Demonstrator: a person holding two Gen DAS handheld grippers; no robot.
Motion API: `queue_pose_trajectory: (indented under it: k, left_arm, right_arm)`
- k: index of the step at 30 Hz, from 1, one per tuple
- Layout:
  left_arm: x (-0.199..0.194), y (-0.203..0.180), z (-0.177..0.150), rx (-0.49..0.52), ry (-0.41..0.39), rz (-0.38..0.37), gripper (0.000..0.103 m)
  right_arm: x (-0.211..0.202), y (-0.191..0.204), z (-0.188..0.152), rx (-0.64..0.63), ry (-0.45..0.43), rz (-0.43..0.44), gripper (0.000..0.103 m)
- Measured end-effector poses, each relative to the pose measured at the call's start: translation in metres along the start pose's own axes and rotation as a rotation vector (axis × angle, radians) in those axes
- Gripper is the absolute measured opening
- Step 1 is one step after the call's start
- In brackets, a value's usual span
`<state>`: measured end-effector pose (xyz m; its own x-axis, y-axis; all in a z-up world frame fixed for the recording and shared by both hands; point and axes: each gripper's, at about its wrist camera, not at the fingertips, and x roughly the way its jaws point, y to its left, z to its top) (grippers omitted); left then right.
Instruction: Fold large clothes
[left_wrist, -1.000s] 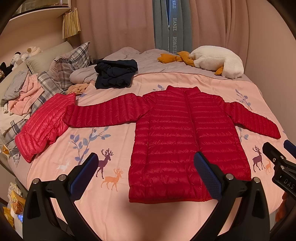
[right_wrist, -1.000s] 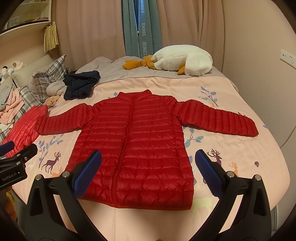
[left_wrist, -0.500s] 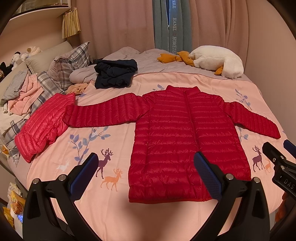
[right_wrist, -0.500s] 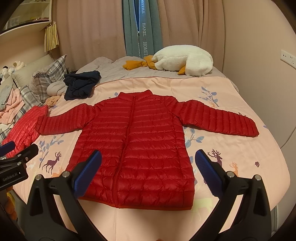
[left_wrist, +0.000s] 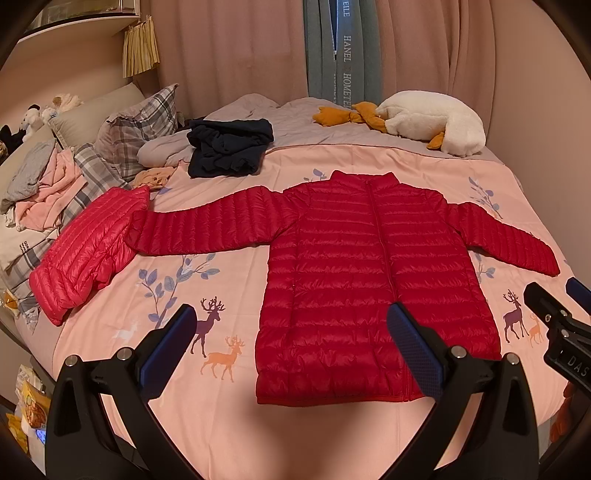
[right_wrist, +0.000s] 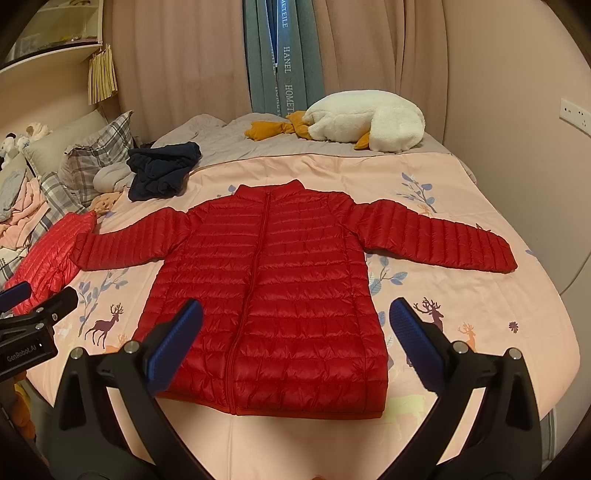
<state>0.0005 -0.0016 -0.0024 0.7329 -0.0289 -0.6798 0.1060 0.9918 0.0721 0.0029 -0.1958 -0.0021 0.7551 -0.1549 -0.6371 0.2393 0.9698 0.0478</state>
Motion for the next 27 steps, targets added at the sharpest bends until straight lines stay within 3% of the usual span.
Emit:
queue_pose_trajectory:
  k: [18,20,22,27]
  left_arm:
    - [0.005,0.003,0.002,-0.003,0.011,-0.01,0.102]
    - [0.013,0.008,0.001,-0.024,0.025,-0.042,0.102]
    - [0.025,0.018,-0.002,-0.076,0.055,-0.104,0.102]
    - [0.086,0.067,-0.017,-0.302,0.174,-0.223,0.102]
  right_arm:
    - [0.003,0.001,-0.001,0.006,0.007,0.008,0.101]
    - [0.011,-0.001,-0.002,0.024,0.024,0.065,0.101]
    - [0.023,-0.007,-0.006,0.067,0.055,0.174,0.101]
    - [0.056,-0.014,-0.017,0.145,0.111,0.324,0.101]
